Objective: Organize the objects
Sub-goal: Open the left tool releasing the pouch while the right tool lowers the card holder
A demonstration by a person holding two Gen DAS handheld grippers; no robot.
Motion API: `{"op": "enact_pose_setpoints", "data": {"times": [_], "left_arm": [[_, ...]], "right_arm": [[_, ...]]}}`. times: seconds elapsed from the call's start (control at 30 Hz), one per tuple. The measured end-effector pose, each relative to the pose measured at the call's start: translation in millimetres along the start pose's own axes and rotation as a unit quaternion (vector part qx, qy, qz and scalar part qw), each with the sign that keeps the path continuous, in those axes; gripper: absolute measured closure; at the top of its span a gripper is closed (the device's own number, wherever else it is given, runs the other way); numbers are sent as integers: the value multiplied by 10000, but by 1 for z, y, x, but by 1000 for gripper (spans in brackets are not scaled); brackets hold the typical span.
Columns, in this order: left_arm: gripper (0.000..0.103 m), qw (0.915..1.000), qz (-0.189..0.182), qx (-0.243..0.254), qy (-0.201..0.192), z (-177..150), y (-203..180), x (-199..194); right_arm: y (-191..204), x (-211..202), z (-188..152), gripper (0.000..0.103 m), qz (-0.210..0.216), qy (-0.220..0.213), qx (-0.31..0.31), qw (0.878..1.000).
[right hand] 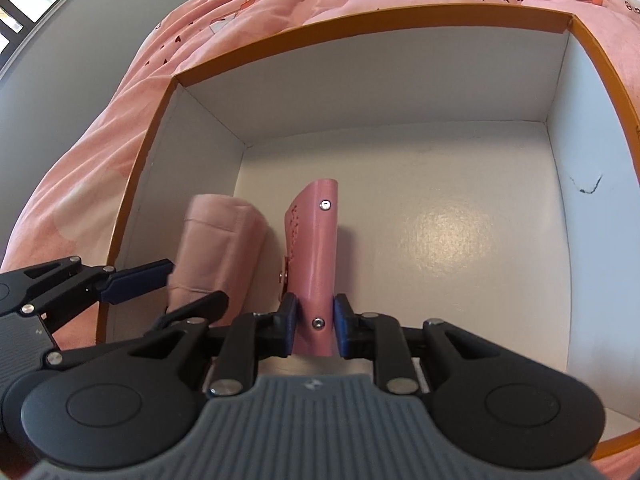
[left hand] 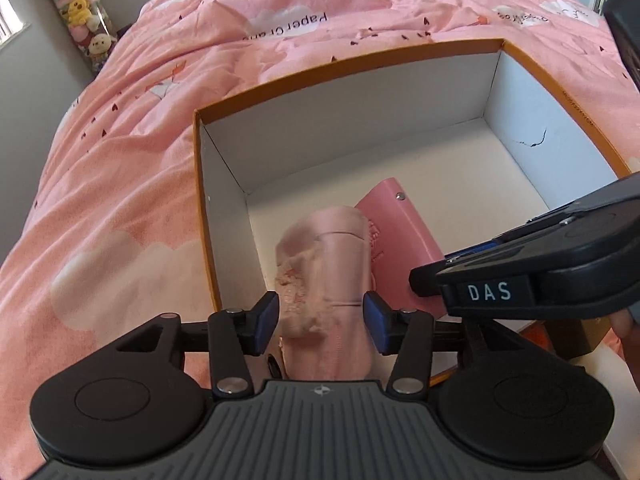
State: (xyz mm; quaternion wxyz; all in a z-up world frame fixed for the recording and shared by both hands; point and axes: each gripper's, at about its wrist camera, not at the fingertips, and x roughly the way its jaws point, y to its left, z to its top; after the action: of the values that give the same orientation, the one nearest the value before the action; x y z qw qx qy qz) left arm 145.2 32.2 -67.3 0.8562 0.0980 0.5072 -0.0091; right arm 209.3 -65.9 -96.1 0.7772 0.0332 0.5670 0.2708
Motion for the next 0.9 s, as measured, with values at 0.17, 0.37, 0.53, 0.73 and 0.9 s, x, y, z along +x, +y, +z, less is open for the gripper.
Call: {"op": "enact_pose_setpoints", "data": {"times": [0.17,0.37,0.53,0.73,0.9], "left_arm": [[40,9994,-98,57,-320,-5,7,-16],[39,9968,-339,-74,-720,-14,20,-40],[37,9941,-423,-317,-947,-19,35,-55],[36,9918,-616,-779,-808,-22,60,-54],[35,9841,-880,-1411,-622,-26,82,-43]], "right_arm": [[6,-6,-4,84,40,-77,-226,9997],[20,-10,-4,84,-41,-102,-585,9982],[28,-6,-3,84,-15,-49,-637,9980],[51,-11,-8,84,-72,-134,-1041,9944],[70,-9,-17,84,-340,-168,-1613,9862]]}}
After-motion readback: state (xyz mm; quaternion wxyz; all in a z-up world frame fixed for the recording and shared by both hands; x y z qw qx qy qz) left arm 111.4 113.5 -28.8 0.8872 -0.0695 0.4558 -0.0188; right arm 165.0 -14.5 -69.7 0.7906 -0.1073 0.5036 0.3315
